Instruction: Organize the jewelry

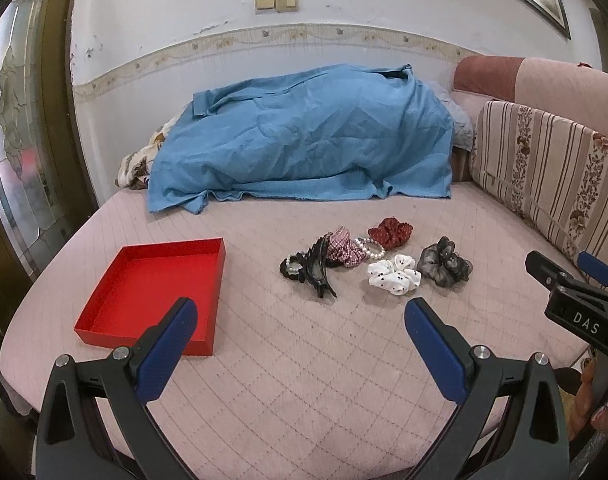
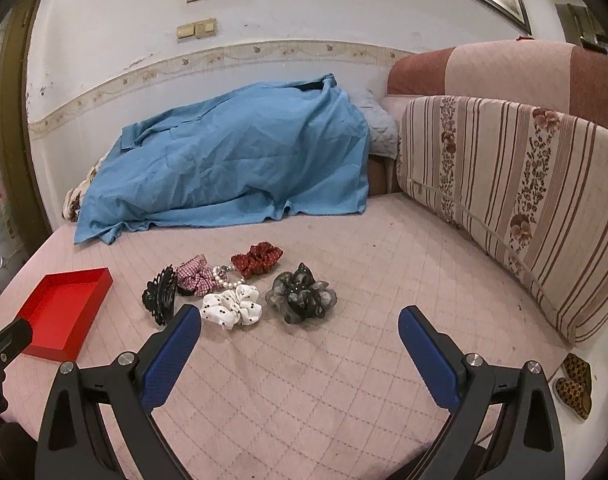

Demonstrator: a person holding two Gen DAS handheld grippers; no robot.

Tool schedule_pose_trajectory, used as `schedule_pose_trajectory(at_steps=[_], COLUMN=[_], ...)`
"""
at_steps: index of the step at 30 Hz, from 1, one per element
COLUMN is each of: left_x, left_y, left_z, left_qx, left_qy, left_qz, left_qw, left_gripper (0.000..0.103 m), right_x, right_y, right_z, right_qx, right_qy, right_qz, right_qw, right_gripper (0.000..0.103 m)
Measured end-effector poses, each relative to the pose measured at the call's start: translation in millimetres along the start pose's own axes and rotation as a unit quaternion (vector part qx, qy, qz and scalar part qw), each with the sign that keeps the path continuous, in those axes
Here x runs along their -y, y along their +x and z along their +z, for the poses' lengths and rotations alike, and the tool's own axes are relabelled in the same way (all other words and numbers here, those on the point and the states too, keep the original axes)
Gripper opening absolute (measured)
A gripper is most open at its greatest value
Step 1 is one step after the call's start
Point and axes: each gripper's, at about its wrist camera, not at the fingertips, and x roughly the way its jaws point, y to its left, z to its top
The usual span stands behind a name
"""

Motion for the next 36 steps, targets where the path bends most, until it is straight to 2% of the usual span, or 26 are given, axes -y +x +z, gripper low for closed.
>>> schedule_pose_trajectory(at_steps=[20,27,36], left_x=[6,22,32], left_y=[40,51,69], left_z=[-8,-12,-14], left_qx=[-0.052,-0.067,-0.095], left_qy=[-0.012,0.008,0.010], left_qz=[0.000,-0.010,-0.021], left_qw=[0.9986,0.9977,0.9952], left_gripper=[0.103,0.103,0.103], right_x=[6,11,23], right_y=[34,45,63], right_z=[-10,-12,-14], right_qx=[-0.037,-0.045,-0.060], right_qy=[0.002,0.000,0.006], right_qz=[-0.002,-0.004,-0.006], right_qw=[0.999,0.999,0.998], right_gripper=[0.101,0.101,0.101])
